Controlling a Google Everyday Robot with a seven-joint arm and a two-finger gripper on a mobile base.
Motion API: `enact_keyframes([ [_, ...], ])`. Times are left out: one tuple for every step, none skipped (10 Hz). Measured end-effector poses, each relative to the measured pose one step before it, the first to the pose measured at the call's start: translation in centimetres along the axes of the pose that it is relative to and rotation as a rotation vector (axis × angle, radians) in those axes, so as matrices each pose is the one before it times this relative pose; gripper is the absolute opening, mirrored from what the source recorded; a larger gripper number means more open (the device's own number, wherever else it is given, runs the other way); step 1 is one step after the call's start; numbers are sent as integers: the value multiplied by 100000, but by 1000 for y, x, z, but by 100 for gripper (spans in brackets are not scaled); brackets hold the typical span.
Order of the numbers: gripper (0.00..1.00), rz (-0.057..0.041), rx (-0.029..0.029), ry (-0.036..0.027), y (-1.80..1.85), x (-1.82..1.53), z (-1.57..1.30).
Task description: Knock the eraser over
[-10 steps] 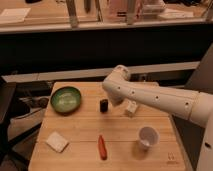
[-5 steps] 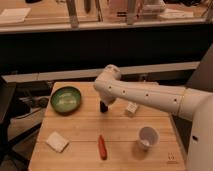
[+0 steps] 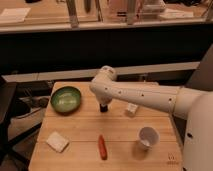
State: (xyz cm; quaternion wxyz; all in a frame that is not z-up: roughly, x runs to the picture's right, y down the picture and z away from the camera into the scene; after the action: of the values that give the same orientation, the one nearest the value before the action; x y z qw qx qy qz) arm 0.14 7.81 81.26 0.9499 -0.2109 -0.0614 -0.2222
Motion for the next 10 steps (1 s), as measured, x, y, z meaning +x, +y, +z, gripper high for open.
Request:
enact_keyframes([
  [5, -670, 307, -98, -131, -128, 104],
  [5, -1017, 286, -116, -186, -381, 121],
  [5, -1475, 454, -260, -438, -802, 155],
  [5, -932, 463, -283, -368, -672, 108],
  [5, -216, 96, 126, -59, -25, 85],
  [5, -63, 232, 16, -71, 14, 54],
  [5, -1174, 496, -19, -296, -262, 145],
  [5, -678, 257, -354, -227, -344, 92],
  [5, -617, 353, -3, -259, -259, 94],
  [5, -556, 165, 219, -161, -150, 78],
])
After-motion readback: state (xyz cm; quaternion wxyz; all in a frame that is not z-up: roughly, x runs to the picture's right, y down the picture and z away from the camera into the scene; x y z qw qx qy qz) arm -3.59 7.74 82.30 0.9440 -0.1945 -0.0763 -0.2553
